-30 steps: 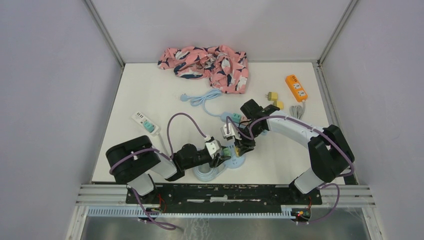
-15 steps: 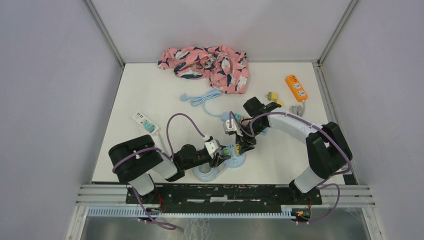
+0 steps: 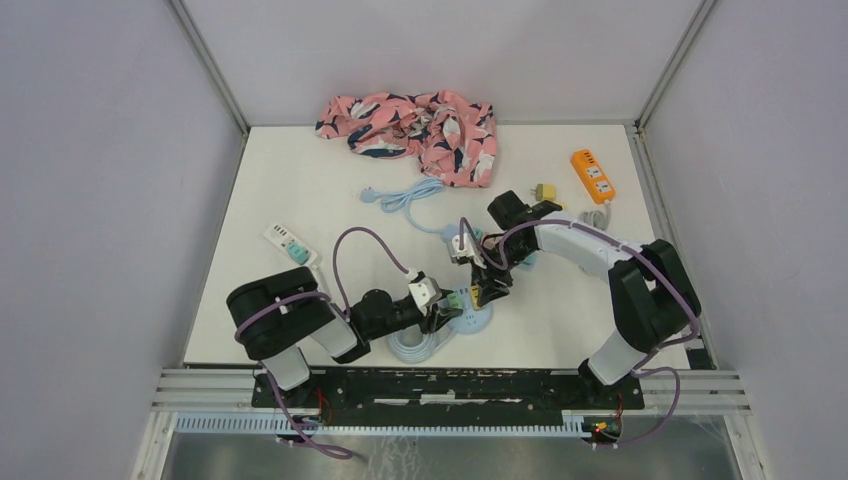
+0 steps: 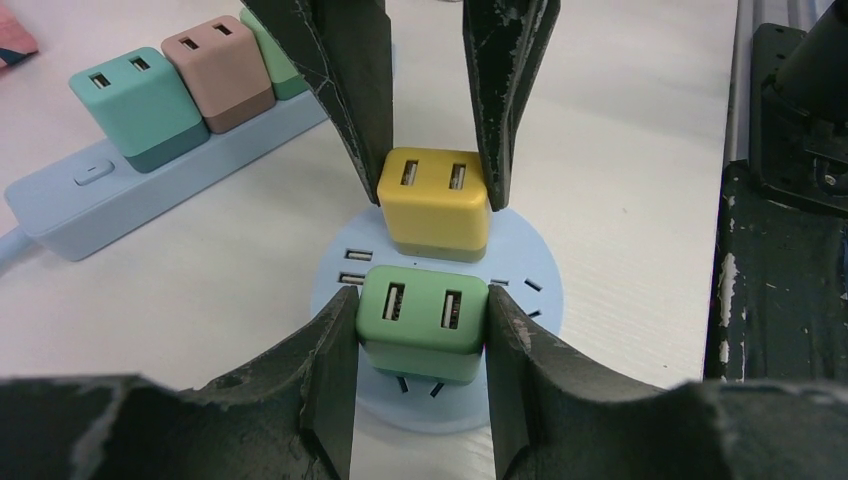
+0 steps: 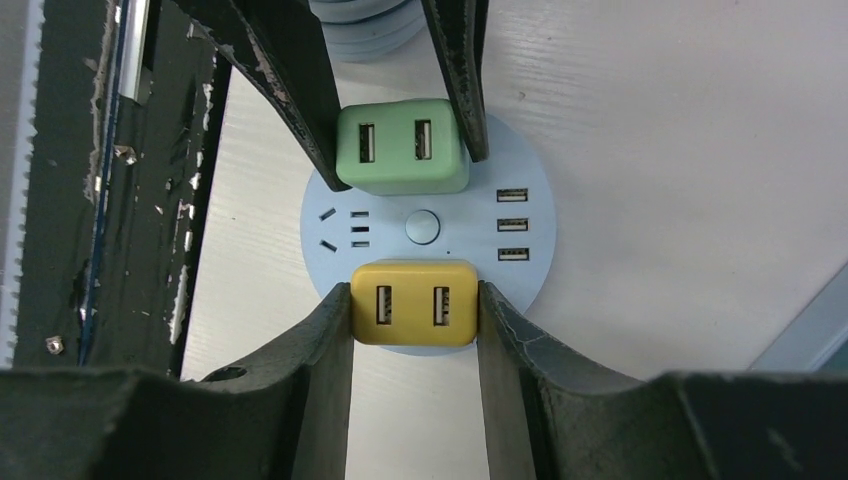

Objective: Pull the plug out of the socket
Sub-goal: Remove the plug from the socket.

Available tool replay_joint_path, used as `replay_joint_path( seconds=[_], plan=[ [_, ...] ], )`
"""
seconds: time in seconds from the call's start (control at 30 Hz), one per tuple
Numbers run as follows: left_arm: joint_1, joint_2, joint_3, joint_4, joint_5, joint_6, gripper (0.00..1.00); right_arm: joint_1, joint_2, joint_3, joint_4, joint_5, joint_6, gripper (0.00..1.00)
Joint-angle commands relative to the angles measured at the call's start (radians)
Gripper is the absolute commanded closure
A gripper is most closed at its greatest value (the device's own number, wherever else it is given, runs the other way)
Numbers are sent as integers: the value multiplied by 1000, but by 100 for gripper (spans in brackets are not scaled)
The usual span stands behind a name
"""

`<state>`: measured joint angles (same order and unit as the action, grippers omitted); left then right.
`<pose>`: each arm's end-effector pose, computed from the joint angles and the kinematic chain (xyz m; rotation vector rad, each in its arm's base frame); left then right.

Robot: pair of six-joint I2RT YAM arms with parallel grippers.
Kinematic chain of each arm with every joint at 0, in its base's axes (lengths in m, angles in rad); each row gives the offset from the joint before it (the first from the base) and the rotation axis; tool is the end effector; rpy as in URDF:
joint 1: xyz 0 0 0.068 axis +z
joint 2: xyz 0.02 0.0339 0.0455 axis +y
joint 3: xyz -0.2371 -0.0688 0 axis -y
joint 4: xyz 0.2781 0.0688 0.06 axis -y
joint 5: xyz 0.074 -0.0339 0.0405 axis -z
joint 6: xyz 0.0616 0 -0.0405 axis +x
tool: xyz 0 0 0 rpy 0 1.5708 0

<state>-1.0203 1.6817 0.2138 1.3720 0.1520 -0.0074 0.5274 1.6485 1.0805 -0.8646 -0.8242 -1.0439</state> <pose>0.1326 -0.2339 0.0658 0.9506 1.4652 -0.8936 0.2547 0.2007 0.1361 -1.8996 1.7871 1.0557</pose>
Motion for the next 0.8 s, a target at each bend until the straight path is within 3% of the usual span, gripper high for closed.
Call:
replay_joint_path(
  seconds=[0.0, 0.17, 0.4, 0.77],
  plan=[
    [-6, 41, -5, -39, 23, -27, 97, 59, -81, -31, 82, 43, -21, 100],
    [-7, 51, -1, -39, 24, -34, 97, 68, -45, 22, 46, -5, 40, 100],
    [-5, 53, -7, -39, 22, -41, 97, -34, 19, 85, 26, -80, 169, 100],
    [6, 66, 1, -33, 37, -67, 97, 98, -103, -27, 25, 17, -110, 100]
  ],
)
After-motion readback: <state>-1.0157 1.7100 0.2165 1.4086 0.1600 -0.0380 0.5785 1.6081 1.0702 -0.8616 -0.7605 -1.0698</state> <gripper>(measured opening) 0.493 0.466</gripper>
